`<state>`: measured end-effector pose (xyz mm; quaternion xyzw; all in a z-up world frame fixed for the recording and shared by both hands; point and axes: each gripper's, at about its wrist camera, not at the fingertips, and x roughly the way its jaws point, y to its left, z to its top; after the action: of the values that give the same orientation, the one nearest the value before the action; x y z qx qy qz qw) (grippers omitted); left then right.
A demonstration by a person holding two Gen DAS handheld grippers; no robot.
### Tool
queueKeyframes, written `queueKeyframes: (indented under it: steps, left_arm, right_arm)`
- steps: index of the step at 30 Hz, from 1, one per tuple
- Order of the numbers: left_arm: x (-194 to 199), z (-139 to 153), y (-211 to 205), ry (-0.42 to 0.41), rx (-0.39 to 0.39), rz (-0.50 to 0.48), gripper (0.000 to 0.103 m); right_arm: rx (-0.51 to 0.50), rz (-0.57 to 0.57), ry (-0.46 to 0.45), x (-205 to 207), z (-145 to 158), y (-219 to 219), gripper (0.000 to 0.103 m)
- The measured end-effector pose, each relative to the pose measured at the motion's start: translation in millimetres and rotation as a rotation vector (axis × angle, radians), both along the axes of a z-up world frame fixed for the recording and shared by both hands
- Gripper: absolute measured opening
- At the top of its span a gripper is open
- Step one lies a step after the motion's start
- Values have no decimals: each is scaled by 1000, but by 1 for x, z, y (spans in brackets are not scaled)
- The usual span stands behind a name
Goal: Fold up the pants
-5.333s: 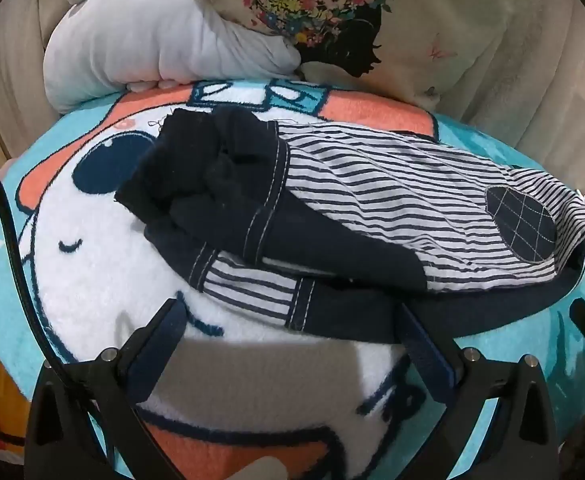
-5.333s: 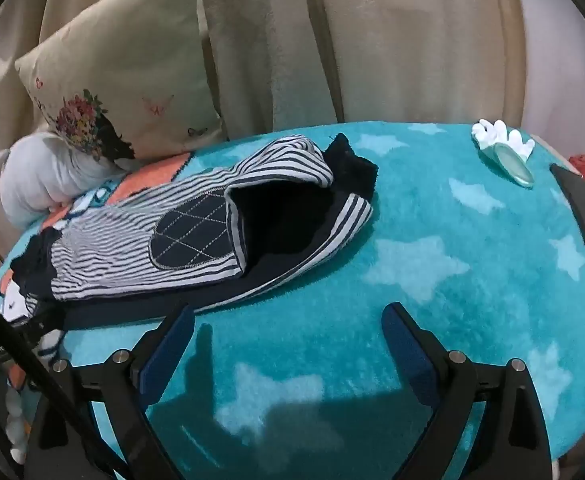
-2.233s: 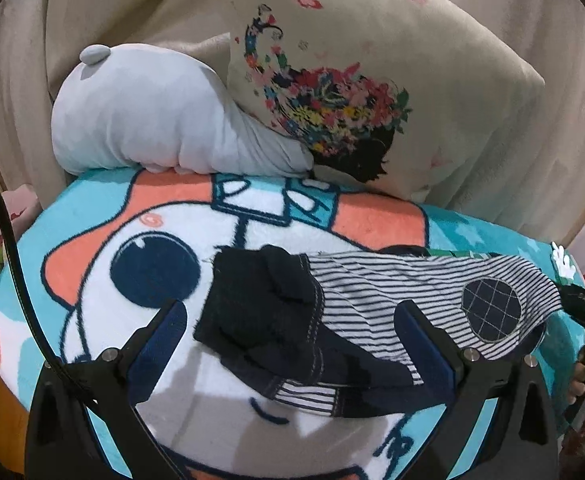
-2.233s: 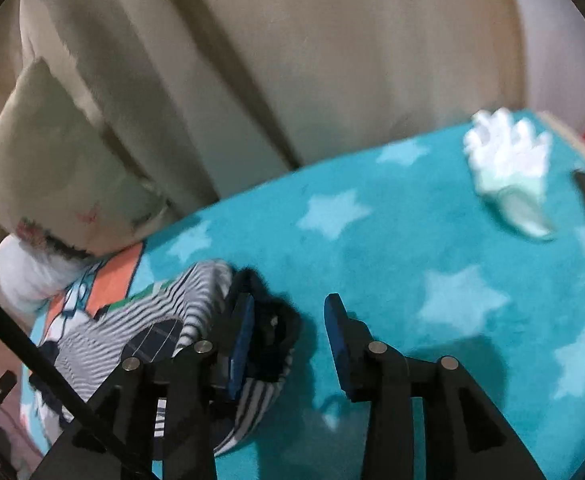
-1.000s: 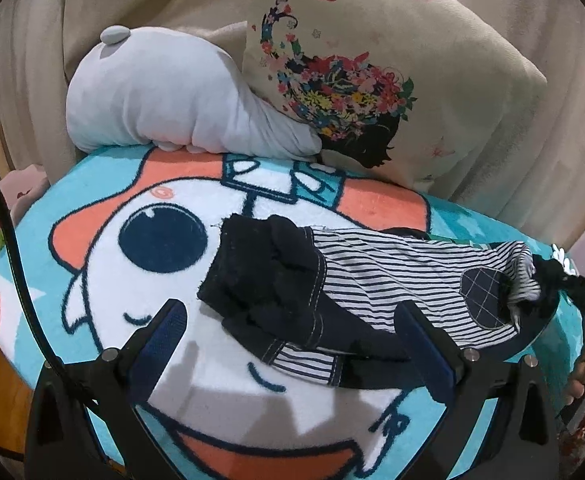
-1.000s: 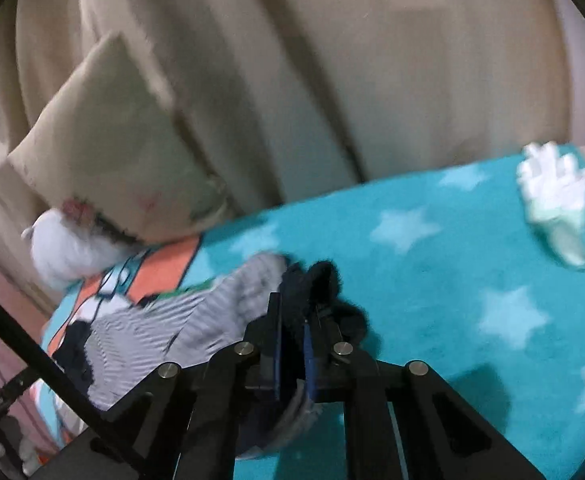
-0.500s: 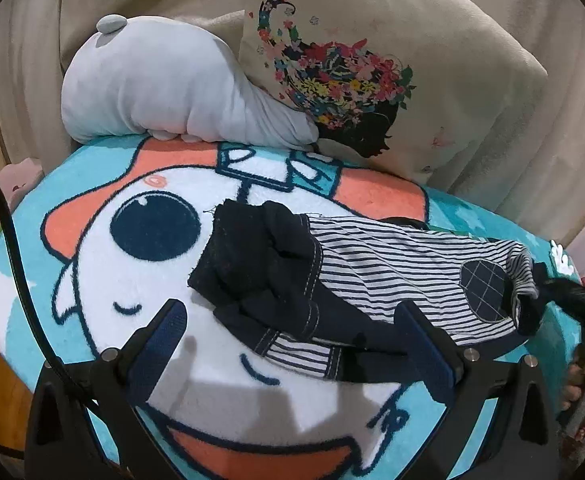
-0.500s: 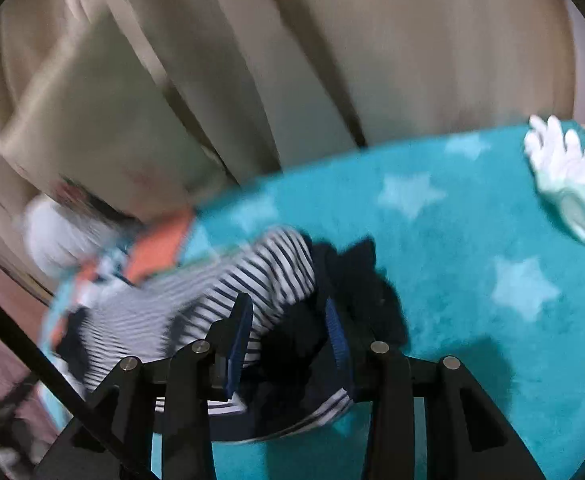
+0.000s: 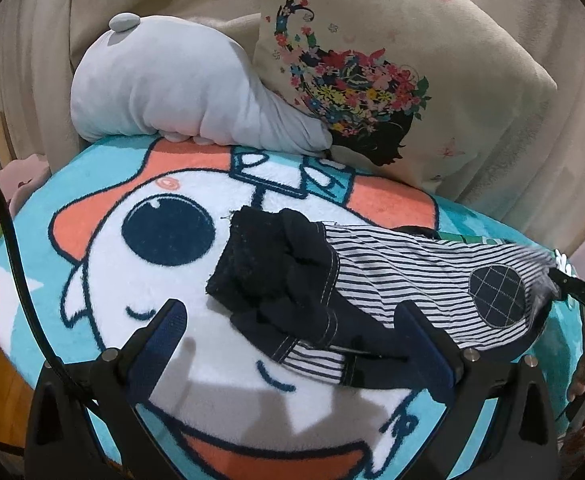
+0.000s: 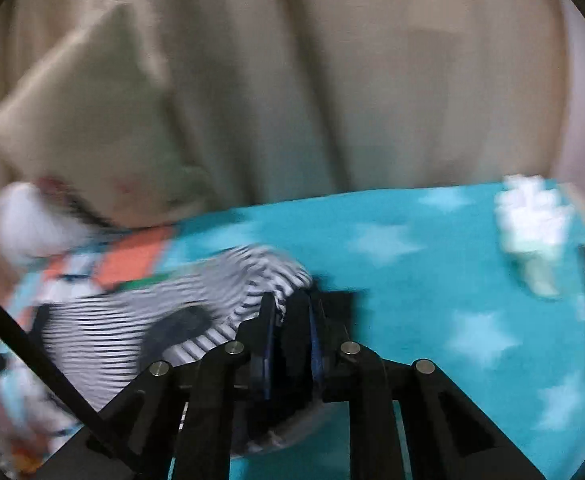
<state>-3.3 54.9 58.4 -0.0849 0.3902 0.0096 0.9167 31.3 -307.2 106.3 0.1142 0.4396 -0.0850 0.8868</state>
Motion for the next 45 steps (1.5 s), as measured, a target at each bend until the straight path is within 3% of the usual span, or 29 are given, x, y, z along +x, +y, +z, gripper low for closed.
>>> queueKeyframes:
  steps: [1, 3, 6, 8, 10, 11, 13, 15, 17, 20, 24, 29, 34, 39, 42, 45]
  left_arm:
    - [2, 0, -1, 0, 6, -2, 103]
    - [5, -1, -3, 2, 15, -5, 103]
    - [14, -5, -8, 10, 30, -10, 103]
    - [19, -10, -13, 17, 41, -16, 103]
    - [26, -18, -17, 32, 58, -21, 103]
    - [30, -23, -18, 50, 69, -18, 103]
    - [37, -37, -15, 98, 85, -4, 103]
    - [44, -49, -6, 173, 93, 22, 103]
    - [46, -51, 7, 219, 48, 8, 101]
    - [39, -31, 17, 171, 15, -27, 100]
    - [43, -3, 13, 87, 26, -61, 100]
    - [61, -3, -7, 84, 36, -111, 101]
    - [75, -6, -24, 82, 107, -157, 100]
    - [79, 2, -41, 73, 98, -208, 101]
    - [65, 2, -49, 66, 64, -262, 101]
    - [49, -5, -48, 89, -20, -296, 101]
  right_arm:
    - [-43, -37, 47, 3, -4, -5, 37]
    - [-71, -114, 102, 0, -9, -19, 39]
    - [-82, -101, 3, -14, 8, -7, 39]
    - [-43, -8, -94, -22, 23, 13, 39]
    - [23, 96, -119, -21, 26, 32, 44]
    - [73, 149, -105, -16, 21, 40, 51]
    - [115, 189, -55, -9, 6, 52, 51]
    - [109, 176, 3, -1, -12, 52, 51]
    - [111, 116, 65, 1, -27, 39, 51]
    - [115, 72, 68, -7, -24, 22, 52]
    - [-29, 90, 30, -9, -1, 27, 58]
    - [49, 113, 16, -8, 10, 17, 59]
    - [25, 124, 22, -9, 0, 14, 59]
    - [42, 192, 18, -3, 1, 28, 59]
    - [114, 210, 16, -13, -1, 25, 59]
    - [396, 234, 12, -36, -11, 11, 59]
